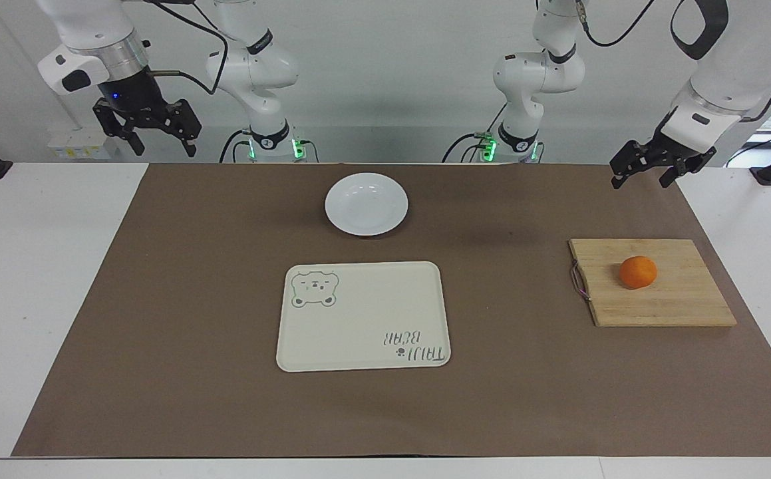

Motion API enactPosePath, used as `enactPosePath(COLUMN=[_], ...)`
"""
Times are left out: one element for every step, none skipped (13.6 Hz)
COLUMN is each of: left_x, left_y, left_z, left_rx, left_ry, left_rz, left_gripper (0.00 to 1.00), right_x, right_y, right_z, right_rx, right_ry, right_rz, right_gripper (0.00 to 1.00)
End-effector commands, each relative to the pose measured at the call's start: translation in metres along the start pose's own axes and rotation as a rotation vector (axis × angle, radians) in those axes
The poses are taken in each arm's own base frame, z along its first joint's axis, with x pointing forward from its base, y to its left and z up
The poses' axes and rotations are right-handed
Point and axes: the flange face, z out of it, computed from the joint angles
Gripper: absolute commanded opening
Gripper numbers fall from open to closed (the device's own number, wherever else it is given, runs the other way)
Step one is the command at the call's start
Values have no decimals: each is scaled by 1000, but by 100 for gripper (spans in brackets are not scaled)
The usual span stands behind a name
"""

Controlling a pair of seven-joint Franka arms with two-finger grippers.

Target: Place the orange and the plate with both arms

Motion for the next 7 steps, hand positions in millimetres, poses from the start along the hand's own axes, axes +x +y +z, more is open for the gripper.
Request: enactPosePath(left_x=[-11,-11,-10,-9,-8,-5,-3], left_y=[-5,-5,-7,-11,-20,-25,-30], left_z=[6,7,10,12,15,18,24], left_rx=[-2,-2,-1,-1,-2,-3,-1], left_ry=[13,11,13,14,15,24,27], left_rz=[7,8,7,14,26,42,46], left_gripper=[100,100,100,100,100,100,100], right_x=[1,1,1,1,1,1,1], right_y=[-1,-1,-1,-1,-1,-1,-1], right_z=[-2,-2,-2,-2,-2,-2,-2], right_rx=[-9,-9,-9,-9,-9,-9,-9], right_ry=[11,11,11,9,11,9,9], right_rz=[18,18,18,18,18,18,18], right_gripper=[100,100,100,100,100,100,100])
